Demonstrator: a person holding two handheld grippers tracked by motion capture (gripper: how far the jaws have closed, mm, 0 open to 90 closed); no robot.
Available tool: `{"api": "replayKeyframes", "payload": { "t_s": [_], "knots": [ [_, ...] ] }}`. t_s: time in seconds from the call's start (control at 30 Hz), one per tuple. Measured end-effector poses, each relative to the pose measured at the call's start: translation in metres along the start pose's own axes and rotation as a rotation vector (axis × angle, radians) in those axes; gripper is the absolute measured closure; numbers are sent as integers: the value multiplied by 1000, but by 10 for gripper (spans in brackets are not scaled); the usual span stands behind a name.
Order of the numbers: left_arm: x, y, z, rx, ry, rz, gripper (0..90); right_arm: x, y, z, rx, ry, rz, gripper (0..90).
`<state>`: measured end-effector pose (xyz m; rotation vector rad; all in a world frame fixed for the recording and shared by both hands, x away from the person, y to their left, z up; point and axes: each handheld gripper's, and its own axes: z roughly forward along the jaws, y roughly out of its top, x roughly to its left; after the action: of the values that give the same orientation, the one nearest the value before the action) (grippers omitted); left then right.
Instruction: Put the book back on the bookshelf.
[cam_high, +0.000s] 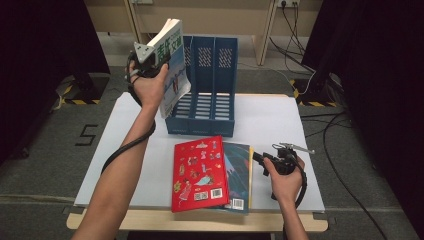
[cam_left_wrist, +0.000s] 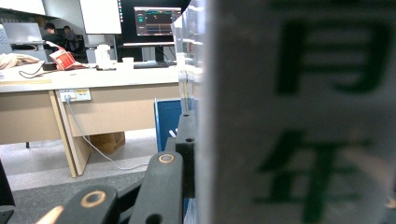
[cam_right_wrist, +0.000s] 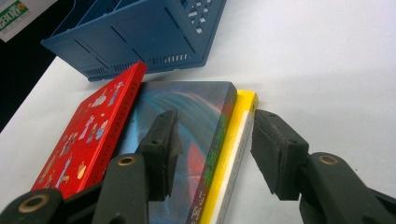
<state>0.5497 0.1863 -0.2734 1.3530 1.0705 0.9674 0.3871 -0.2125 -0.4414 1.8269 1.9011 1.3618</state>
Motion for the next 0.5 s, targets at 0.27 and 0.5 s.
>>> {"api": "replayKeyframes", "payload": {
  "t_s": [0.27,0.5],
  "knots": [
    [-3,-4,13,9,8,13,738,0,0,0,3,-2,-5,518],
    [-3,-7,21,7,17,10,737,-1,0,-1,2,-4,-8,518]
  ]
}}
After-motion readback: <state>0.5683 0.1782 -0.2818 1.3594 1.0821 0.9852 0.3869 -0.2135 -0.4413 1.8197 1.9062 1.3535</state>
